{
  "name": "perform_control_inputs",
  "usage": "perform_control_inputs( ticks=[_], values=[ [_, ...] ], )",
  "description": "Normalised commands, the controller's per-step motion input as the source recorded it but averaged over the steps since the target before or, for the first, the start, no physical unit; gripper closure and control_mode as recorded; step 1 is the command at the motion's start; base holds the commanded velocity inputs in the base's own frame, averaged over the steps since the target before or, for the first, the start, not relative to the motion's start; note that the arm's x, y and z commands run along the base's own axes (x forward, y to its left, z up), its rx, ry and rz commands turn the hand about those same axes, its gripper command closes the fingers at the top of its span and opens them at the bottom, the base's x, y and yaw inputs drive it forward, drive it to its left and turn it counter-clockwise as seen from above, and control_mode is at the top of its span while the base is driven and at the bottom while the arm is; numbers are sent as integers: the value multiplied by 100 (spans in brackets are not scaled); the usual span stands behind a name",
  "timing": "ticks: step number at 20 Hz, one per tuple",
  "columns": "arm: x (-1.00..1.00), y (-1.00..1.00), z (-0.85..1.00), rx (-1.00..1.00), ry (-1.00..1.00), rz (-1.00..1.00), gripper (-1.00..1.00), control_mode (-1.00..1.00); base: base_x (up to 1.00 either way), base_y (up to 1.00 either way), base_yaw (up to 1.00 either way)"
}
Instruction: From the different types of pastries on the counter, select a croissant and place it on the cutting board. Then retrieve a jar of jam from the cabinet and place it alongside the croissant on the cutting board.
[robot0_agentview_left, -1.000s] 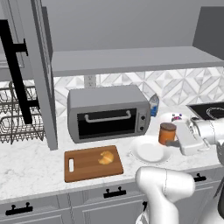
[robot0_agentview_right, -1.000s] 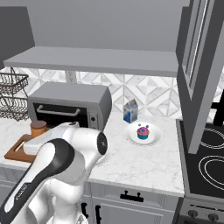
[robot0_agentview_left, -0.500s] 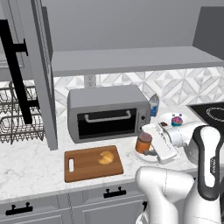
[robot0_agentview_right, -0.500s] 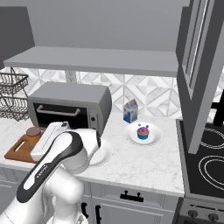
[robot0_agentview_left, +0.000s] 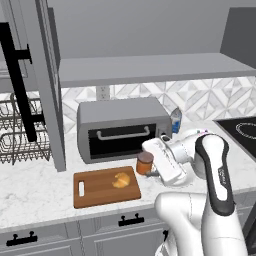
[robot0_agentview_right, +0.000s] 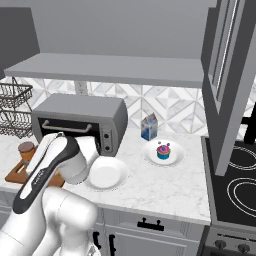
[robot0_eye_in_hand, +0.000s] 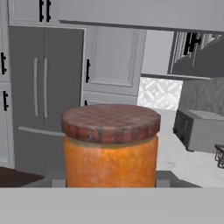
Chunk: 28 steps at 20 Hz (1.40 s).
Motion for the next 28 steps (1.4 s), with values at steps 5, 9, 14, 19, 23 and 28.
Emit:
perform_control_inputs(
  ticks=[5, 9, 14, 19, 23, 28],
  values=[
    [28, 21, -96, 9, -1, -15, 100, -100, 0, 0, 0],
    [10, 43, -96, 16, -5, -25, 100, -100, 0, 0, 0],
    [-2, 32, -100, 17, -9, -22, 100, -100, 0, 0, 0],
    [0, 13, -100, 21, -5, -6, 100, -100, 0, 0, 0],
    [16, 8, -100, 8, 1, 29, 100, -100, 0, 0, 0],
    [33, 0, -100, 0, 0, 52, 100, -100, 0, 0, 0]
  ],
)
